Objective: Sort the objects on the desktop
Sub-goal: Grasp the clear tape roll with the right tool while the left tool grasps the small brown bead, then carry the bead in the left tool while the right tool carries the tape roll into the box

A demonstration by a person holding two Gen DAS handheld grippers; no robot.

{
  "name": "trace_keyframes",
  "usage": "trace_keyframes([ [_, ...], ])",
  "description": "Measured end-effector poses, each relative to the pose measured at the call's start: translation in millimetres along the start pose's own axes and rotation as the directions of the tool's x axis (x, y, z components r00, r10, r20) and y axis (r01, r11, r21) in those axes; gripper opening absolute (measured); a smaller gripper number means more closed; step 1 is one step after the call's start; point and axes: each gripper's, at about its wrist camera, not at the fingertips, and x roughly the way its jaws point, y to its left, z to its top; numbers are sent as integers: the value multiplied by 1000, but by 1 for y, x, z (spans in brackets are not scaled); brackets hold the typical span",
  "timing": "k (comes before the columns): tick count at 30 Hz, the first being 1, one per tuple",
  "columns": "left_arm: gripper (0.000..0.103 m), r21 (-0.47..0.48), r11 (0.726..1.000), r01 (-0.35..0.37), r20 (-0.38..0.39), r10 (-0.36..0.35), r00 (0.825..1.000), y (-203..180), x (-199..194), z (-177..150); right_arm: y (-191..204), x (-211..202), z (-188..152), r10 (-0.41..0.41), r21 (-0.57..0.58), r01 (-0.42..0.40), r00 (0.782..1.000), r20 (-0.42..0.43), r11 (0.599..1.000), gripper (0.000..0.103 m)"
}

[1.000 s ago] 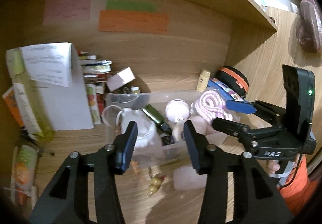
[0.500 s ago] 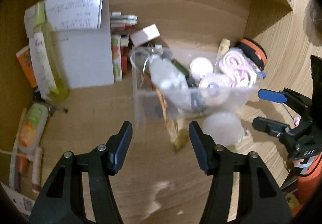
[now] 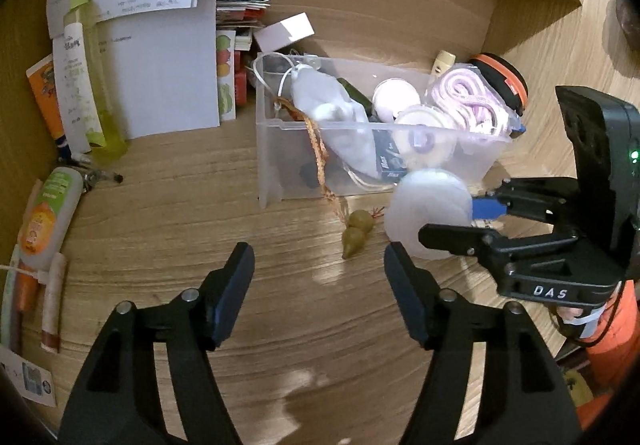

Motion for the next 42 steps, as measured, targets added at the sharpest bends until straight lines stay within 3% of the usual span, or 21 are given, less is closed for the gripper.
trace_keyframes([
  [3, 73, 33, 999, -16, -27, 16, 999, -5, 9, 3, -1, -3, -3, 17, 24, -17, 1000, 10, 1000, 27],
  [9, 72, 117, 993, -19, -91, 30, 995, -22, 35, 11, -7, -29, -6, 45, 69, -50, 996, 71, 996, 27],
  [17, 41, 150, 989, 4, -149, 18, 989, -35, 62, 16, -32, -62, -10, 33, 142, -51, 991, 130, 989, 27],
  [20, 35, 138, 990, 28, -138, -9, 990, -36, 65, 17, -44, -73, -8, 24, 165, -50, 988, 155, 985, 27],
  [22, 19, 127, 991, 48, -140, -30, 990, -36, 65, 18, -48, -78, -6, 20, 177, -50, 985, 169, 983, 27],
  [23, 16, 125, 991, 47, -138, -29, 990, -36, 65, 18, -50, -81, -5, 20, 183, -52, 984, 175, 982, 27],
  [35, 16, 18, 998, 53, -29, -52, 998, -11, 22, 18, -68, -104, 2, -2, 224, -54, 970, 242, 973, 27],
  [42, 16, -8, 1000, 19, 72, -19, 997, 7, -18, 31, -67, -112, 11, 1, 212, -63, 960, 281, 975, 27],
])
